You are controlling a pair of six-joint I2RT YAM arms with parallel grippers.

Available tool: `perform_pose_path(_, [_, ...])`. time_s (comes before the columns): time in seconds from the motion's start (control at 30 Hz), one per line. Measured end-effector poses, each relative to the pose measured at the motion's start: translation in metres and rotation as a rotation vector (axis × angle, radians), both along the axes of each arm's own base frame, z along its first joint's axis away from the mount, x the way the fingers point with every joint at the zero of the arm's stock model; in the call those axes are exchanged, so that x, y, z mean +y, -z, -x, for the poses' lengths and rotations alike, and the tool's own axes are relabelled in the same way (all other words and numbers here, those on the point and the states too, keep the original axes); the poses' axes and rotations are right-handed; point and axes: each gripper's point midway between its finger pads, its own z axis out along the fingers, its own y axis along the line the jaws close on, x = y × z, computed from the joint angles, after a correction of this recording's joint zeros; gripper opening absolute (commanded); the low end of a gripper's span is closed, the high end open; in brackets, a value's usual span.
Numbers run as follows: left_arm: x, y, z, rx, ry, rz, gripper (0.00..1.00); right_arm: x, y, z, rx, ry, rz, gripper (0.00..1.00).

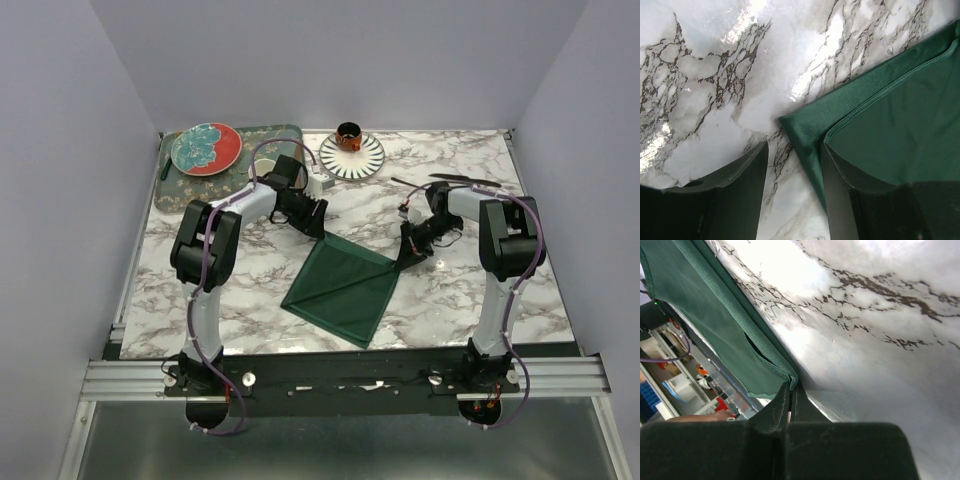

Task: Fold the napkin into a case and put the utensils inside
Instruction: Pick up the upper triangle-folded napkin from the center of the board.

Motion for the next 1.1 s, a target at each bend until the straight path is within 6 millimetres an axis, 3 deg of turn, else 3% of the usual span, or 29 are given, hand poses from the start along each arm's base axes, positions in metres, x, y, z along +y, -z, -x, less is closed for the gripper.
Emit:
perform_pose_path(0.57, [-0.015, 0.004, 0.01, 0.145, 0.082, 0.112, 0.57, -0.002, 0.0, -0.001, 0.0, -0.019, 0.023, 0.01])
perform_pose_path(0.93, [-0.01, 0.0, 0.013, 0.258, 0.048, 0.219, 0.63, -0.004, 0.0, -0.003, -0.005, -0.024, 0.033, 0.01])
perform_pose_path(1.1, [-0.01, -0.001, 0.014, 0.296, 0.036, 0.251, 0.57, -0.004, 0.0, -0.004, -0.001, -0.027, 0.033, 0.01])
